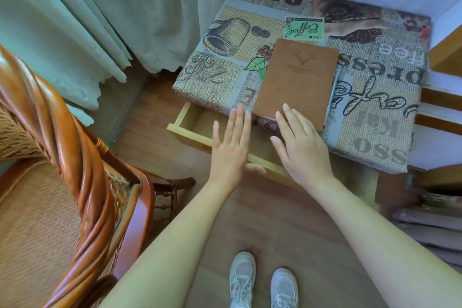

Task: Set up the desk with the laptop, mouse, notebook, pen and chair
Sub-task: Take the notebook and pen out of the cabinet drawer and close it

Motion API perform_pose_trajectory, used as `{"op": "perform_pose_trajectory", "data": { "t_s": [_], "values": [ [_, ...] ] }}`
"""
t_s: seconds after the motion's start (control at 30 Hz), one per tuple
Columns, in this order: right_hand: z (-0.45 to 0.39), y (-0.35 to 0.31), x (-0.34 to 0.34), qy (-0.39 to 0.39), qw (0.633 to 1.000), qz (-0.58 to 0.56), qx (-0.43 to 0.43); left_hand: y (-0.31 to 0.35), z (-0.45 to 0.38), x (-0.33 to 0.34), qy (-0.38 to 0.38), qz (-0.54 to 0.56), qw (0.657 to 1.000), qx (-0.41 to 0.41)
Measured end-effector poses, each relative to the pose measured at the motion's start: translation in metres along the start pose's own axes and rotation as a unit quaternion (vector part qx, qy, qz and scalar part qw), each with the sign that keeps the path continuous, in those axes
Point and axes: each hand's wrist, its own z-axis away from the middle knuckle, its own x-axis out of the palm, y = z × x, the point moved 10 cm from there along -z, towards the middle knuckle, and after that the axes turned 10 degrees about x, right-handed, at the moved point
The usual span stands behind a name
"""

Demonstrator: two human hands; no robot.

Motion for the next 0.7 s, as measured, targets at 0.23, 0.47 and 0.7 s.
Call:
{"op": "perform_pose_trajectory", "data": {
  "t_s": [0.23, 0.47, 0.7],
  "values": [
    [0.0, 0.008, -0.002, -0.007, 0.999, -0.035, -0.004, 0.006, -0.058, -0.018, 0.078, 0.086, 0.992, -0.038],
    [-0.003, 0.012, -0.009, -0.022, 0.995, -0.093, -0.006, 0.018, -0.072, -0.014, 0.099, 0.0, 0.994, 0.037],
    [-0.014, 0.054, -0.042, 0.03, 0.973, -0.207, 0.095, 0.018, -0.074, -0.019, 0.031, 0.06, 0.994, 0.084]
  ]
}}
